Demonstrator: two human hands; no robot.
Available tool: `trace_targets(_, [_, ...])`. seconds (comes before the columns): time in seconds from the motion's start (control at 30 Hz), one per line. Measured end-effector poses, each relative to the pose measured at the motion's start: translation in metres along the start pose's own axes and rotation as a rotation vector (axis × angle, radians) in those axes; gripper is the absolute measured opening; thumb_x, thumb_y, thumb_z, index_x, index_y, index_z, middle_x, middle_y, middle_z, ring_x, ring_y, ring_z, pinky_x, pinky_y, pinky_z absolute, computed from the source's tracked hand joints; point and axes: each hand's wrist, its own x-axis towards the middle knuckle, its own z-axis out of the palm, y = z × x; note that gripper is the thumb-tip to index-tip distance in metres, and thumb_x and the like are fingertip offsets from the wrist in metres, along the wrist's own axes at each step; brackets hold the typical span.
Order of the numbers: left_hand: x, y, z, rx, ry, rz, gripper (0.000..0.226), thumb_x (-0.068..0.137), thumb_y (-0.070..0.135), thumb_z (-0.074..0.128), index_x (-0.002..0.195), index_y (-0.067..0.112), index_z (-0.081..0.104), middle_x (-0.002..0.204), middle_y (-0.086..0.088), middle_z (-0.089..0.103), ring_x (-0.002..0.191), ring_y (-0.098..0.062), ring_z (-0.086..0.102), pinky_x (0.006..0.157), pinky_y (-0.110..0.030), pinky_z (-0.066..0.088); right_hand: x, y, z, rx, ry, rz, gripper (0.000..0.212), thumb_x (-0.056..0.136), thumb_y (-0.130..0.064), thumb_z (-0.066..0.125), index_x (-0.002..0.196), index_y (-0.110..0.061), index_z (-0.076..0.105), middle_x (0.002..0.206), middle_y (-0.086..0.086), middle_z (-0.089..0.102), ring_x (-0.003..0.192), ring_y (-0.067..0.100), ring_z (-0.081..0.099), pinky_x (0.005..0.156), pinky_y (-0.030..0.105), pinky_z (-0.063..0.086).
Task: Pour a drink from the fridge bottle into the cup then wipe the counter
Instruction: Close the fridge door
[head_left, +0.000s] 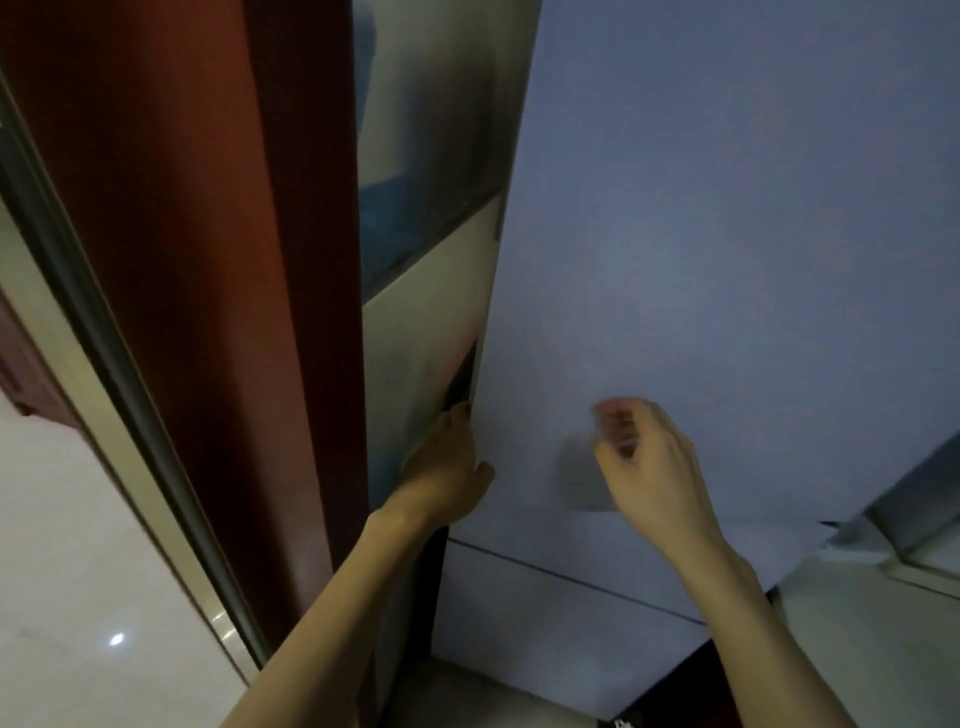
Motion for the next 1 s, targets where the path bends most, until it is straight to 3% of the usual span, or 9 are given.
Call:
trace_targets(0.13, [0.029,0.003,0.003,-0.18,0.05,-0.034,0.063,0.096,0.013,0.055,0.15,0.01,0.023,0.152,-0.008,0.035,0.138,-0.024,0.038,0.105,-0.022,0.028,0.03,0.029,0.007,-0.04,-0.006,0.092,0.026,0.083,-0.007,0.065,0.109,-0.009,0.063,0.102,0.008,0.066,0.09,0.024,0.064,0.082,0.028,0.046])
trace_targets(0.2, [0.038,0.006,0.004,-0.209,0.065,-0.052,0.064,0.096,0.009,0.054,0.15,0.007,0.021,0.152,-0.009,0.034,0.139,-0.025,0.036,0.109,-0.025,0.027,0.043,0.039,0.008,-0.042,0.0,0.142,0.021,0.083,-0.007,0.063,0.103,-0.011,0.065,0.098,0.009,0.068,0.091,0.028,0.066,0.082,0.033,0.049])
trace_targets(0.3, [0.052,0.008,0.007,-0.246,0.118,-0.077,0.065,0.094,0.005,0.055,0.15,0.004,0.023,0.151,-0.013,0.036,0.138,-0.027,0.038,0.109,-0.027,0.028,0.056,0.045,0.009,-0.066,-0.023,0.148,0.016,0.084,-0.008,0.061,0.099,-0.012,0.064,0.095,0.007,0.068,0.09,0.027,0.064,0.076,0.028,0.044])
trace_targets(0.53, [0.076,0.004,0.022,-0.338,0.2,-0.163,0.062,0.091,0.009,0.06,0.147,0.004,0.035,0.146,-0.016,0.046,0.13,-0.033,0.049,0.105,-0.034,0.038,0.081,0.055,0.016,-0.047,-0.105,0.138,0.024,0.084,-0.009,0.059,0.107,-0.014,0.061,0.102,0.005,0.063,0.093,0.022,0.06,0.08,0.025,0.042])
trace_targets(0.7, [0.092,0.006,0.022,-0.3,0.121,-0.161,0.065,0.093,0.015,0.061,0.15,0.009,0.032,0.149,-0.014,0.042,0.132,-0.03,0.046,0.107,-0.035,0.037,0.097,0.068,0.031,-0.096,-0.165,0.107,0.031,0.083,-0.008,0.061,0.115,-0.008,0.057,0.113,0.008,0.052,0.109,0.023,0.052,0.091,0.032,0.043])
trace_targets(0.87, [0.099,0.015,0.021,-0.231,0.12,-0.093,0.049,0.091,0.014,0.062,0.138,0.006,0.049,0.135,-0.015,0.053,0.121,-0.032,0.053,0.103,-0.037,0.043,0.1,0.07,0.032,-0.156,-0.257,0.104,0.041,0.083,-0.013,0.065,0.121,-0.009,0.05,0.119,0.006,0.042,0.115,0.02,0.043,0.098,0.033,0.041])
trace_targets(1.0, [0.097,0.031,0.027,-0.105,0.018,0.036,0.03,0.093,0.015,0.06,0.121,0.006,0.059,0.117,-0.008,0.057,0.101,-0.017,0.053,0.086,-0.025,0.04,0.097,0.07,0.02,-0.062,-0.288,0.196,0.035,0.087,-0.016,0.063,0.121,-0.01,0.056,0.115,0.003,0.05,0.111,0.021,0.052,0.1,0.033,0.042])
